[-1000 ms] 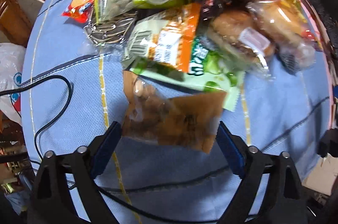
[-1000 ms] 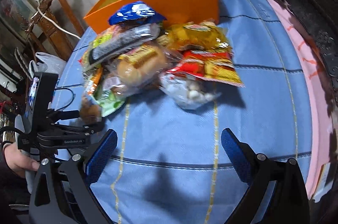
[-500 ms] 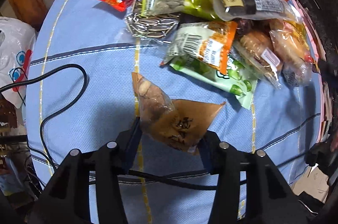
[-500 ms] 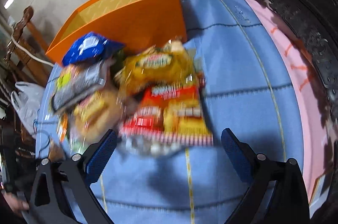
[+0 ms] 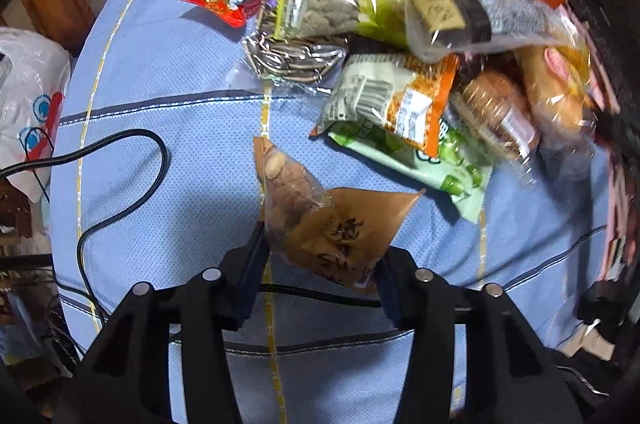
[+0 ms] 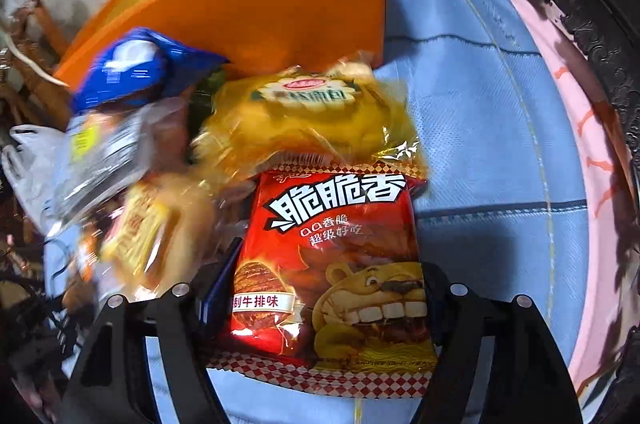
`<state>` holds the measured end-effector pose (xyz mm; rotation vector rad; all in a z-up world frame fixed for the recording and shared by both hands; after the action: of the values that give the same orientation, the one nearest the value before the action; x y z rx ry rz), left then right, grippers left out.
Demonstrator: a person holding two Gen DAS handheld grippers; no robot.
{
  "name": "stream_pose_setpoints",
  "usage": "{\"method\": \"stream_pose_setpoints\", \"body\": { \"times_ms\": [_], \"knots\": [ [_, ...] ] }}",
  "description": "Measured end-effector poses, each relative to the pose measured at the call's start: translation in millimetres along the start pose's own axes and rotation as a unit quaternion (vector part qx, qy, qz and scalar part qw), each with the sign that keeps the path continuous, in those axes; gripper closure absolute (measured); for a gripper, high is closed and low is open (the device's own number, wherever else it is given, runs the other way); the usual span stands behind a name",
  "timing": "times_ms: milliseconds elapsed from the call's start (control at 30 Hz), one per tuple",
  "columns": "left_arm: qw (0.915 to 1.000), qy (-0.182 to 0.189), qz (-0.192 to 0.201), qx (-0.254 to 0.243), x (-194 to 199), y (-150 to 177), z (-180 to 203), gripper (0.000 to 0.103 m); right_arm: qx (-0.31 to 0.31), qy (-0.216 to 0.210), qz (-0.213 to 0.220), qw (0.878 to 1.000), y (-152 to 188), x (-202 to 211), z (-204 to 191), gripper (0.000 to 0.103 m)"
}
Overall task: Organize snacks
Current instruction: 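Release the nut bag and red chip bag into the orange box with both tools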
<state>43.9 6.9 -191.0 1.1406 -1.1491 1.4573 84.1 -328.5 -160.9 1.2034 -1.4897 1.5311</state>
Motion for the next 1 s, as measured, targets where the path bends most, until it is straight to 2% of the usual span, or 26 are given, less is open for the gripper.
{"method": "stream_pose_setpoints", "body": {
  "times_ms": [200,433,600,767,1000],
  "knots": [
    [0.9987,0.033,0.038,0.005,38.5,-14.7,4.1,0.055,0.012,-0.034,0.039,0.999,21.9,52.7,-7.9,0.028],
    [0.9935,0.068,0.089,-0.019,92.4,-30.4,23.6,0.055,0.023,-0.057,0.086,0.994,16.4,91.0,-32.5,0.028],
    [0.9888,0.084,0.118,-0.036,120.4,-44.8,47.6,0.055,0.043,-0.063,0.125,0.989,-12.3,110.7,-45.3,0.028],
    [0.9809,0.108,0.155,-0.049,153.2,-77.9,64.7,0.055,0.06,-0.05,0.161,0.984,-52.5,126.2,-46.2,0.028],
    [0.9733,0.113,0.186,-0.074,168.1,-159.8,114.2,0.054,0.054,-0.034,0.194,0.979,-131.8,117.4,-29.5,0.028]
  ]
}}
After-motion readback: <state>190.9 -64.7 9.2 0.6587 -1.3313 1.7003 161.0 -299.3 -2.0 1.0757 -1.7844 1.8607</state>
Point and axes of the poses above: each gripper's, at about its wrist camera, not at the fingertips, and x roughly against the way its jaws point, z to its right, y to its underside, the point moved 6 cm from there along -x, roughly the way its jaws point, and after that the axes turned 14 degrees about x, right-handed, at the moved point
